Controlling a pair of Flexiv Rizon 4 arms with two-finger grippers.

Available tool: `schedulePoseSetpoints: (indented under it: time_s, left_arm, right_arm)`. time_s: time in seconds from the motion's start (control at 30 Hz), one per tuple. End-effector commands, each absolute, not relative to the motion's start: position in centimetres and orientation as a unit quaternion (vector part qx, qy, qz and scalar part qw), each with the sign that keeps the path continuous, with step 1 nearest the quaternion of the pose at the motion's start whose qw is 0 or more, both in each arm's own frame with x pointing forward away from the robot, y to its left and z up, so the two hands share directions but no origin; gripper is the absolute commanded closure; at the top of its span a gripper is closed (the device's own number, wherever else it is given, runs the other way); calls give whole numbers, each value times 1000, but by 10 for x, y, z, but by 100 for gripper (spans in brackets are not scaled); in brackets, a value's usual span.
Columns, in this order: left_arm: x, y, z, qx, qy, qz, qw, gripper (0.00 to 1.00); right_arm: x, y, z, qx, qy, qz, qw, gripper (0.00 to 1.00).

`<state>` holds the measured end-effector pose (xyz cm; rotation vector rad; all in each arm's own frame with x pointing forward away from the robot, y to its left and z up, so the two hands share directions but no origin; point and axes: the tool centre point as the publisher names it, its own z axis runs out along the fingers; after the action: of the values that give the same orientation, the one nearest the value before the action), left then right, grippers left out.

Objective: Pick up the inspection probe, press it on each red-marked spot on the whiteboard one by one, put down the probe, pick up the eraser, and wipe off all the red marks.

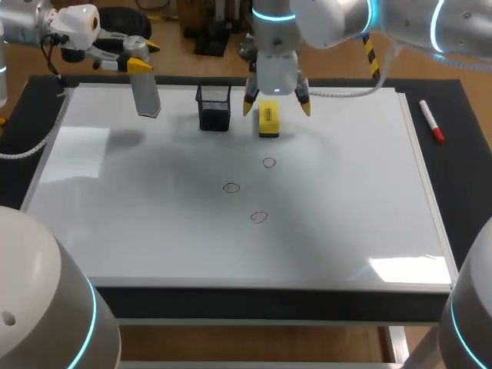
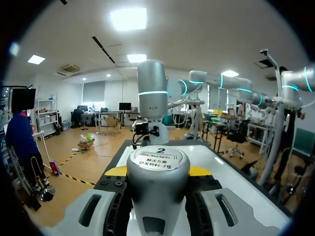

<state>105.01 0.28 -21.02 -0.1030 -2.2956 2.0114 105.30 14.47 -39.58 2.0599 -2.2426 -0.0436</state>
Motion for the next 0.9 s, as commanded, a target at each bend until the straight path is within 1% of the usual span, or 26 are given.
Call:
schedulePoseSetpoints:
  time_s: [0.03, 0.33, 0.9]
  left_arm:
    - [1050, 2, -210, -34, -751, 658, 43, 100]
    - [1050, 2, -210, -34, -751, 658, 43, 100]
    - [1050, 2, -210, -34, -751, 658, 43, 100]
  right_arm:
    - [1056, 147, -400, 688, -724, -1, 58, 0]
    - [1057, 152, -408, 706, -707, -32, 28, 0]
    - [1064, 153, -422, 710, -703, -34, 20, 0]
